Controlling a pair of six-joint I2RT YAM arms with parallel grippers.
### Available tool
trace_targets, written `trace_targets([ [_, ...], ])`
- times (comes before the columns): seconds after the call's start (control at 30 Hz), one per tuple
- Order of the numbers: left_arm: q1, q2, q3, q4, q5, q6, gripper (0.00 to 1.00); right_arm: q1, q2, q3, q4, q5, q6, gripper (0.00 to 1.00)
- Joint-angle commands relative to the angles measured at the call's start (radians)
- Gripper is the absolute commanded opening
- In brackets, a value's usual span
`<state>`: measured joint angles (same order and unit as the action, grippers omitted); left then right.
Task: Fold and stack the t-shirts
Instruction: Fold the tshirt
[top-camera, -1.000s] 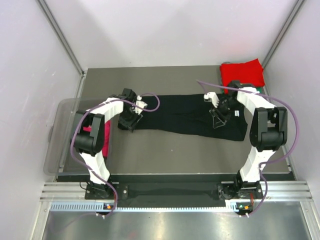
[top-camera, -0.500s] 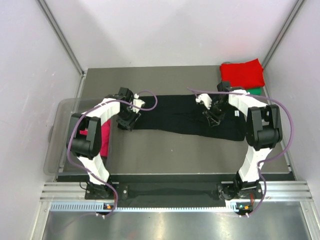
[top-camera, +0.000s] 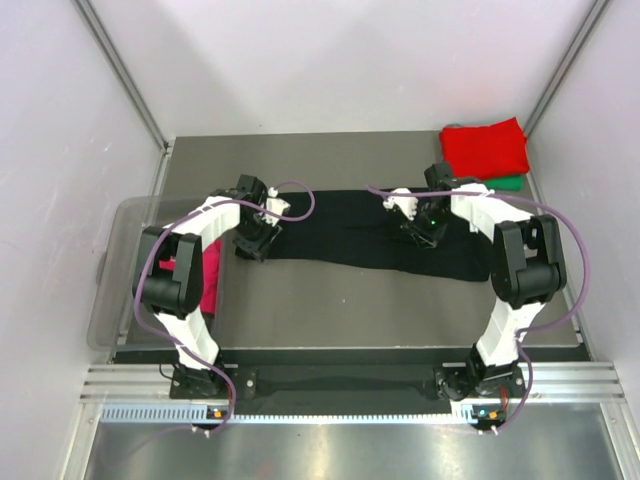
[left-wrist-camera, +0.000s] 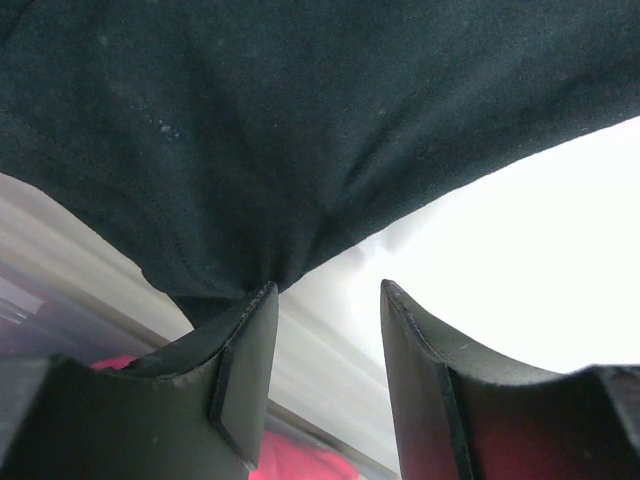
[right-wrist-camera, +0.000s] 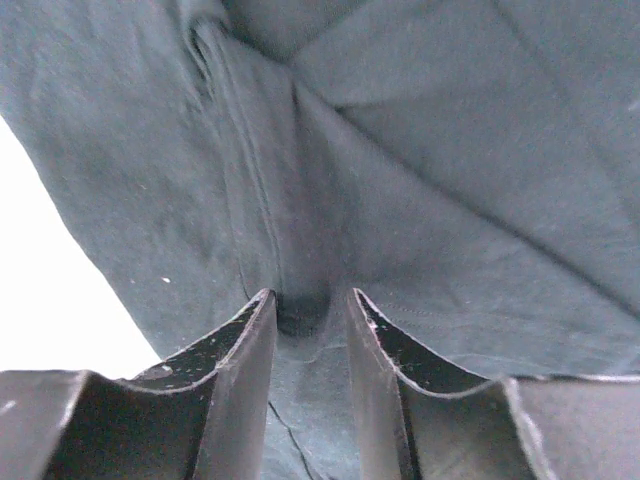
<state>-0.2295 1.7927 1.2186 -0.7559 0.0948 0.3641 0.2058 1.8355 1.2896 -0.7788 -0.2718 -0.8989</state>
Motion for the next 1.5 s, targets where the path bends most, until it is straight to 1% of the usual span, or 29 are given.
trace_targets([
  [0.0, 0.004, -0.021, 0.002, 0.018, 0.029, -0.010, 0.50, 0.052, -0.065, 0.036, 0.032, 0.046, 0.008, 0.36],
  [0.07, 0.004, -0.021, 0.004, 0.020, 0.033, -0.011, 0.50, 0.056, -0.070, 0.043, 0.030, 0.051, 0.009, 0.36],
  [0.23, 0.004, -0.023, -0.004, 0.021, 0.036, -0.007, 0.50, 0.061, -0.062, 0.048, 0.029, 0.065, 0.011, 0.23],
  [0.27, 0.004, -0.024, -0.005, 0.021, 0.036, -0.007, 0.50, 0.063, -0.059, 0.050, 0.029, 0.065, 0.012, 0.23],
  [0.33, 0.004, -0.027, -0.005, 0.021, 0.036, -0.005, 0.50, 0.061, -0.052, 0.054, 0.020, 0.071, 0.018, 0.25],
  [0.4, 0.004, -0.026, -0.007, 0.020, 0.034, -0.007, 0.50, 0.063, -0.051, 0.057, 0.007, 0.069, 0.021, 0.31],
  [0.6, 0.004, -0.019, -0.002, 0.015, 0.037, -0.008, 0.50, 0.063, -0.085, 0.030, -0.004, 0.080, 0.015, 0.33],
  [0.87, 0.004, -0.019, -0.005, 0.015, 0.033, -0.011, 0.50, 0.063, -0.058, 0.010, -0.013, 0.089, 0.011, 0.33],
  [1.1, 0.004, -0.013, -0.004, 0.013, 0.028, -0.007, 0.50, 0.063, -0.022, 0.019, -0.019, 0.097, 0.015, 0.31],
  [1.33, 0.004, -0.006, -0.004, 0.015, 0.026, -0.008, 0.50, 0.061, -0.005, 0.020, -0.034, 0.098, 0.015, 0.31],
  [1.43, 0.004, -0.007, -0.004, 0.015, 0.023, -0.008, 0.50, 0.061, -0.001, 0.019, -0.033, 0.100, 0.014, 0.30],
  [1.47, 0.004, -0.006, -0.005, 0.015, 0.023, -0.007, 0.50, 0.061, -0.001, 0.019, -0.034, 0.100, 0.014, 0.28],
])
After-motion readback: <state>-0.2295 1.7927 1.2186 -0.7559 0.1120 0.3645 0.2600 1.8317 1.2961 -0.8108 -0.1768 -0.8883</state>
